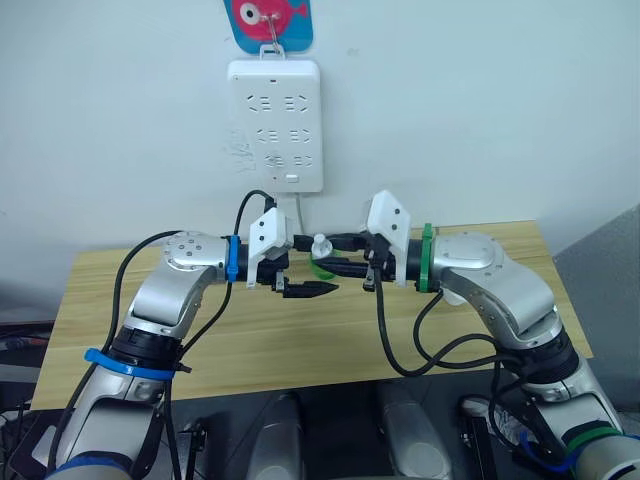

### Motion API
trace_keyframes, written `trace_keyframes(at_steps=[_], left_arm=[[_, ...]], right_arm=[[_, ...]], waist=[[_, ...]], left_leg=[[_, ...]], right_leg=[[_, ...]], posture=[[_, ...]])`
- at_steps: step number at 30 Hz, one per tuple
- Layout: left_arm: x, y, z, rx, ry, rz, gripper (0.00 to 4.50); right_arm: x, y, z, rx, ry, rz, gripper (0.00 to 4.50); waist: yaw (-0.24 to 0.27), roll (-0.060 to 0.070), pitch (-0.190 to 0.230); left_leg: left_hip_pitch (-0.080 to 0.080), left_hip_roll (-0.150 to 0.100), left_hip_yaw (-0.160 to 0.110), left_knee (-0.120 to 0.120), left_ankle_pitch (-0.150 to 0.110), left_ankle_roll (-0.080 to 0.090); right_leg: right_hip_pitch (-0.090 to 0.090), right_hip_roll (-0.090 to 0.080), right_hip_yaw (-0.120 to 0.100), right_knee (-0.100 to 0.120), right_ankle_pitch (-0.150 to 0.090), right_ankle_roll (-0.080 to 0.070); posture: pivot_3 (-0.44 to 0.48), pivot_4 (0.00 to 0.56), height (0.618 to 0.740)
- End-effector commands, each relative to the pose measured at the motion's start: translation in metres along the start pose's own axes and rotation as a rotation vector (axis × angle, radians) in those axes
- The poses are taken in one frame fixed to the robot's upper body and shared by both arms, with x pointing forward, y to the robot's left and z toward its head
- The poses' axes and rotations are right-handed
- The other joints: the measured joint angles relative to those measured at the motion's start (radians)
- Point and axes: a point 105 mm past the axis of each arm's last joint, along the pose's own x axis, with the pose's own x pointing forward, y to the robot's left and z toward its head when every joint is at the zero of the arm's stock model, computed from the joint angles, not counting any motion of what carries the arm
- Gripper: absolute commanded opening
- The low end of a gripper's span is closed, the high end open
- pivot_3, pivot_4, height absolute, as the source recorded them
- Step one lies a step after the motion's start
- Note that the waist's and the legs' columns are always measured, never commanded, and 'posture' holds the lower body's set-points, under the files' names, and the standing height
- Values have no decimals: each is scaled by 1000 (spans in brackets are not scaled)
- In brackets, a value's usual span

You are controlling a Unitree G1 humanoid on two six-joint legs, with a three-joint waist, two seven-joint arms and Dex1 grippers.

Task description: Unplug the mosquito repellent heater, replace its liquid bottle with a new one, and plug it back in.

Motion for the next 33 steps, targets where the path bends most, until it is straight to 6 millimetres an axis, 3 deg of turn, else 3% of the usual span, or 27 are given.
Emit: trace_keyframes(at_steps=[1, 10, 16, 19, 24, 29, 33], left_arm=[[-4, -4, 11, -32, -59, -9, 4431], [1, 2, 36, -76, -173, -6, 4431], [6, -5, 37, -93, -183, -49, 4431], [7, -8, 38, -112, -188, -70, 3825], [8, -6, 38, -110, -195, -54, 2325], [5, -11, 31, -88, -154, -78, 2238], [2, -15, 30, -68, -144, -91, 2238]], right_arm=[[-10, 2, 16, -15, -62, -12, 1068], [-13, 7, 14, -9, -46, 2, 1068], [-13, 8, 14, -8, -47, 9, 1068], [-13, 9, 14, -9, -48, 12, 1068], [-13, 10, 15, -7, -52, 24, 1068], [-13, 9, 15, 5, -69, 81, 1068], [-14, 13, 20, -27, -78, 247, 1068]], waist=[[-1, 0, 0], [-4, 0, -1], [-19, 0, -1], [-24, 0, -2], [-25, 0, -2], [-25, 0, -2], [-25, 0, -2]], left_leg=[[0, 0, 0, 0, 0, -1], [0, 0, -1, 1, 2, -2], [0, 0, -1, 2, 2, -3], [0, 0, -1, 2, 3, -3], [0, 0, -1, 2, 3, -3], [0, 0, 0, 2, 3, -3], [0, -1, 0, 2, 3, -3]], right_leg=[[0, 0, 0, 1, 0, 0], [0, 0, 0, 3, 0, 0], [0, 0, 0, 3, 0, 0], [0, 0, 0, 4, 0, 0], [0, 0, 0, 4, 0, 0], [0, 0, 0, 4, 0, 0], [0, 0, 0, 4, 0, 0]], posture=[[-179, 239, 734], [-191, 232, 734], [-190, 227, 734], [-188, 225, 734], [-190, 228, 734], [-181, 231, 734], [-156, 232, 734]])
